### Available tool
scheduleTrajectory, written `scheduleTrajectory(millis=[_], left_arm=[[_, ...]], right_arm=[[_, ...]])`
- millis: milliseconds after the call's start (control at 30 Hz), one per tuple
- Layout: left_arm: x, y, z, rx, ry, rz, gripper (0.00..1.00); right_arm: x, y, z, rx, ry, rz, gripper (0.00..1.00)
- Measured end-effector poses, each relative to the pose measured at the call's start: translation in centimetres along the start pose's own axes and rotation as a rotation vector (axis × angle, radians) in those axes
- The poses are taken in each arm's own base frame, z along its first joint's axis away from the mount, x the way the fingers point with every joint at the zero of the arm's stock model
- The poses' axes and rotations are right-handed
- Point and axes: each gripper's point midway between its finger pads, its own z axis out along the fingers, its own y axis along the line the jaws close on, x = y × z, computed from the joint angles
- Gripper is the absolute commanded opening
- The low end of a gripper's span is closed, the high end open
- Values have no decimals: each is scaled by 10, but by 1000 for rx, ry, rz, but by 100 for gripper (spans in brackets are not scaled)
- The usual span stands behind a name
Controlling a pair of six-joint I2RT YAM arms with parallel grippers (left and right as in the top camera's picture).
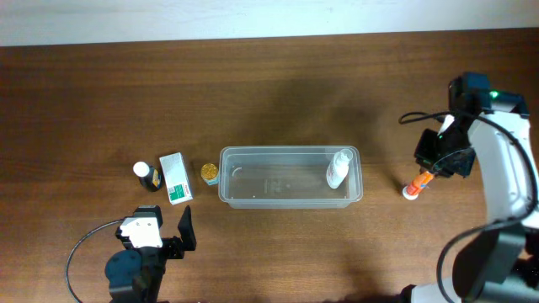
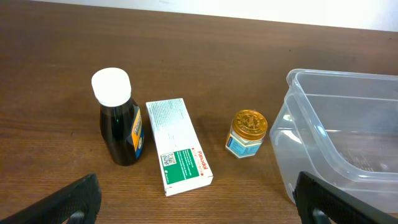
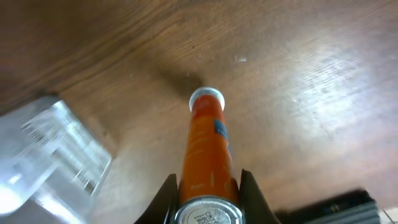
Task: Pack container
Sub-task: 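Grasp the orange tube with the right gripper, then lift the orange tube and lay it in the container beside the bottle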
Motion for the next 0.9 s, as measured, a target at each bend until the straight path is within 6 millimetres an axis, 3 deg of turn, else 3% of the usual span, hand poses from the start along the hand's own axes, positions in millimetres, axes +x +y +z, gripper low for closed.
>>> scheduleTrajectory(millis=[200, 333, 433, 667, 900], left_arm=[[0, 0, 0, 0, 0, 0, 99], [0, 0, 0, 0, 0, 0, 99], [0, 0, 0, 0, 0, 0, 100], [0, 0, 0, 0, 0, 0, 99], [0, 0, 0, 0, 0, 0, 99]], right_arm=[[18, 12, -81, -50, -157, -66, 9], [47, 30, -136, -110, -290, -165, 9], [71, 44, -162, -162, -359, -249, 9], [111, 75, -172, -237, -355, -384, 9], [118, 103, -149, -226, -251, -449, 8]])
